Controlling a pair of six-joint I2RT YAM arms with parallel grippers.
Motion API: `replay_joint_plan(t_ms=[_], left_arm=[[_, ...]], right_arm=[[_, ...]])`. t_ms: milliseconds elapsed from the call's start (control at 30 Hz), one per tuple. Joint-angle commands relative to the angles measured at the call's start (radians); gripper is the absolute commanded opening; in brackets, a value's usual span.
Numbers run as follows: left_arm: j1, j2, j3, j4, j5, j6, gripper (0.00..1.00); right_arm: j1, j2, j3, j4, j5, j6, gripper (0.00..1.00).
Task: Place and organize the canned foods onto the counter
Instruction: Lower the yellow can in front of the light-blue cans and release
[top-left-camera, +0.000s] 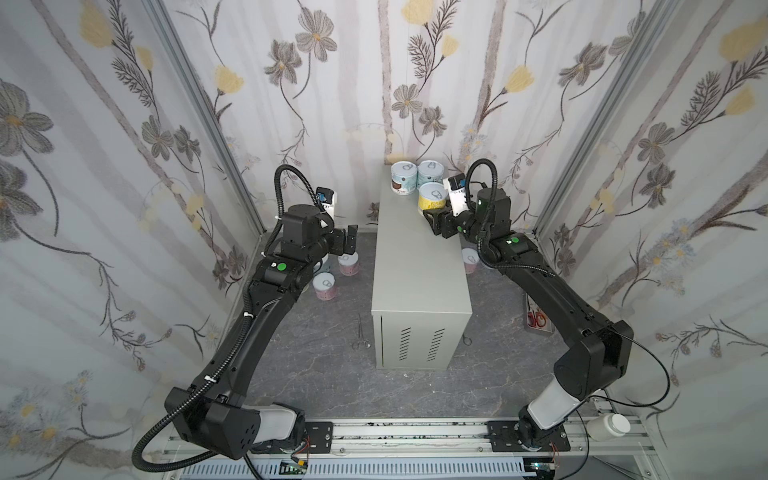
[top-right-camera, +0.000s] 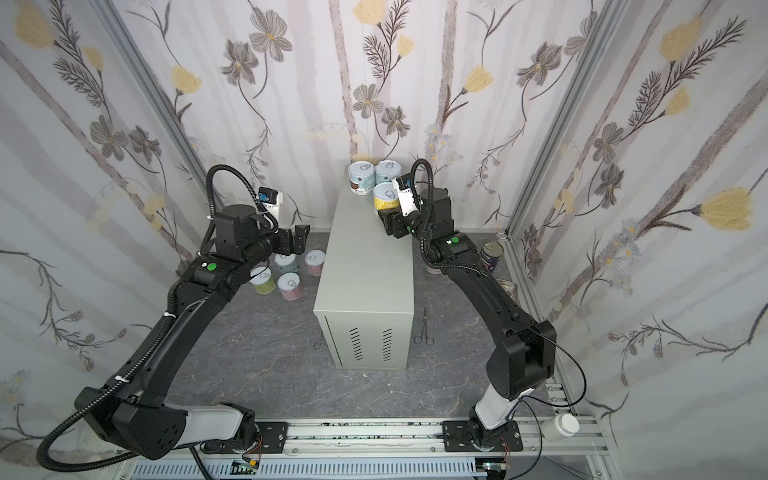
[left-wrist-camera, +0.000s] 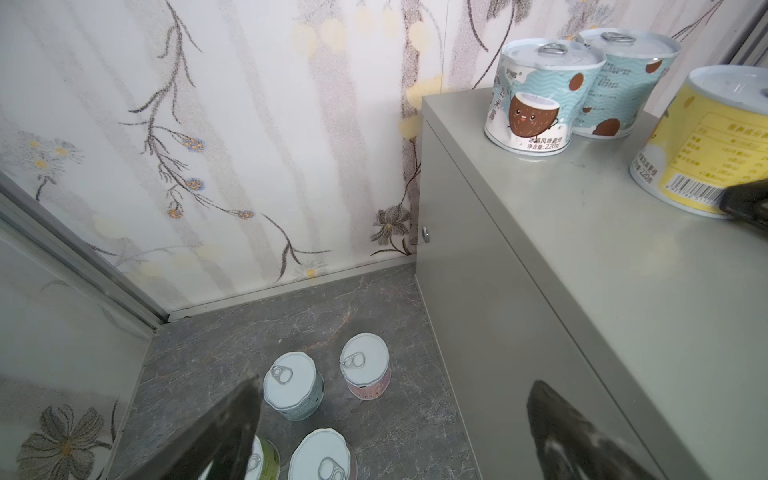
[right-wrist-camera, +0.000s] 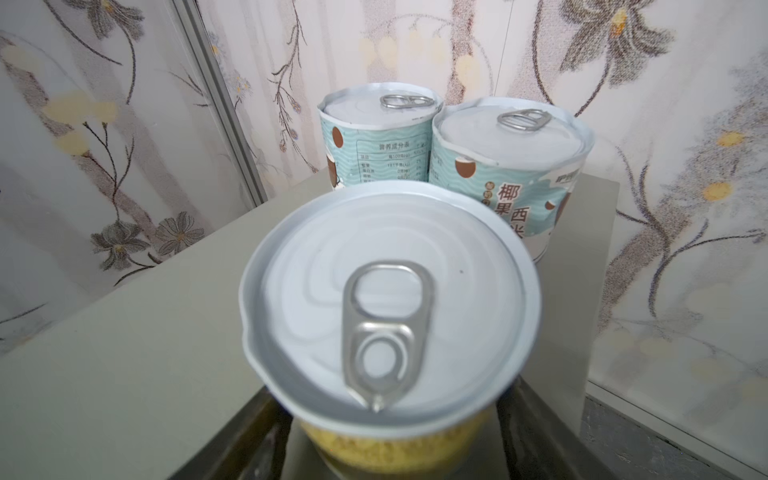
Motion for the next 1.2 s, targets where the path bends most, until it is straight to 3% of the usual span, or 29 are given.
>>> replay_joint_plan(t_ms=[0, 1167], left_arm=[[0.001, 0.009, 0.014, 0.012, -0.005, 0.007, 1.0], [0.001, 0.031, 0.026, 0.009, -0.016, 0.005, 1.0]], right_arm=[[-0.002, 0.007, 0.005, 0.028, 0.024, -0.003, 0.76], [-0.012, 0.051, 0.019, 0.046, 0.001, 0.003, 0.75]])
